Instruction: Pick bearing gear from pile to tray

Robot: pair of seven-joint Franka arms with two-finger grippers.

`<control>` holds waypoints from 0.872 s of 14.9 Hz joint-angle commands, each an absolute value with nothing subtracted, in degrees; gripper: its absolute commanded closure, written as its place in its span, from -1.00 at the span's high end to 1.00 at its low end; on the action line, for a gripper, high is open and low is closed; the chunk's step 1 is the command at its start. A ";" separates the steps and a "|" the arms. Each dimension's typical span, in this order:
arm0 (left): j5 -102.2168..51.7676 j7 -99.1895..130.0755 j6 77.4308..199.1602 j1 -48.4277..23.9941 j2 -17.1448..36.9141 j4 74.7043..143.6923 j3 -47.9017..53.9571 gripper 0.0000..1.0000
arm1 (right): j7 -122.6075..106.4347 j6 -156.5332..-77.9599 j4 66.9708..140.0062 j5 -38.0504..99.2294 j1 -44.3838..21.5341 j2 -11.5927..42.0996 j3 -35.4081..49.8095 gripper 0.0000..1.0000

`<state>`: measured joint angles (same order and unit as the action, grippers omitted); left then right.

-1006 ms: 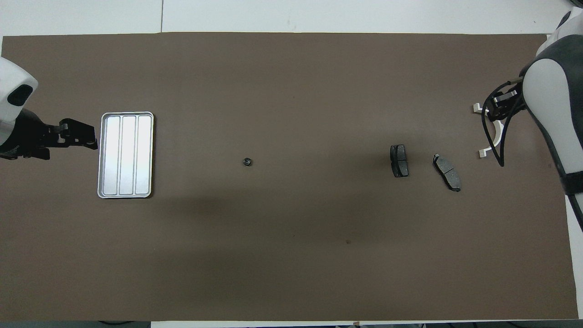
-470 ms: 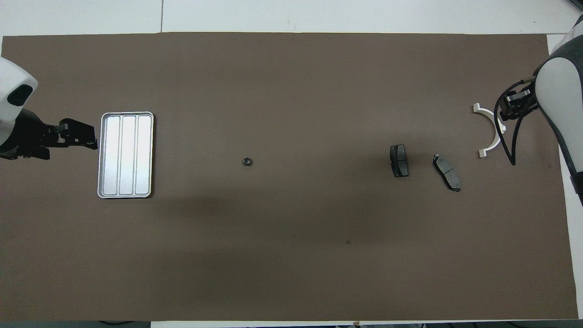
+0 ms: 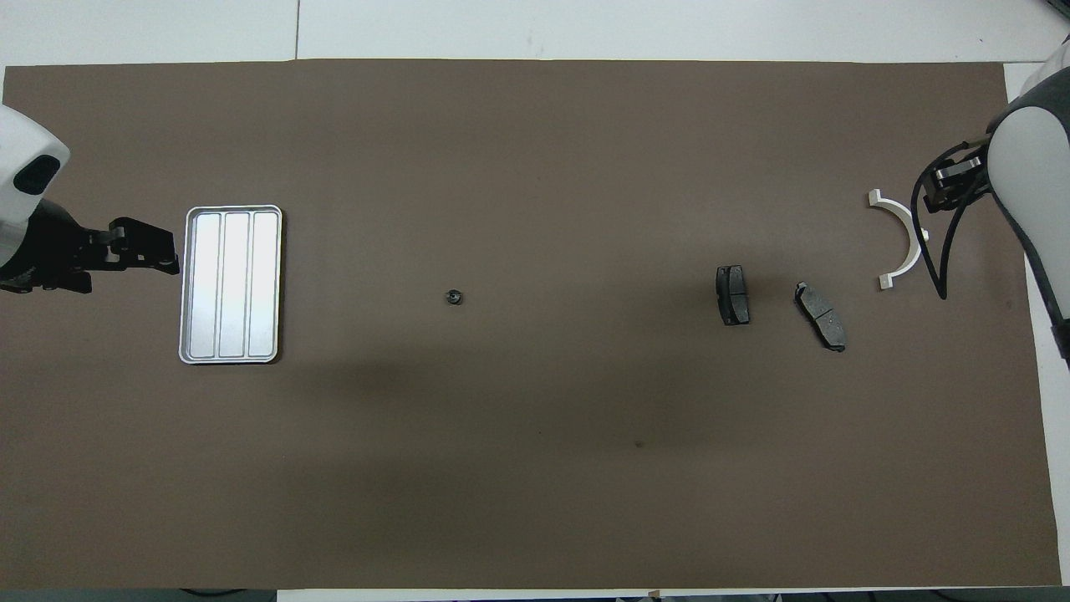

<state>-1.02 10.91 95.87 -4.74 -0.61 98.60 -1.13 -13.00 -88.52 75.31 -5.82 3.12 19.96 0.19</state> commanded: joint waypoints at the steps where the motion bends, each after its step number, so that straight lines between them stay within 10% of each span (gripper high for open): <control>1: -0.62 10.55 95.27 -4.39 -1.41 98.96 -0.88 1.00 | -14.50 -89.30 76.38 -6.42 3.60 18.98 0.70 -1.00; 13: -0.79 12.99 95.45 -5.89 -2.02 99.05 -0.26 1.00 | -14.15 -89.30 76.73 -6.50 2.73 18.55 0.70 -1.00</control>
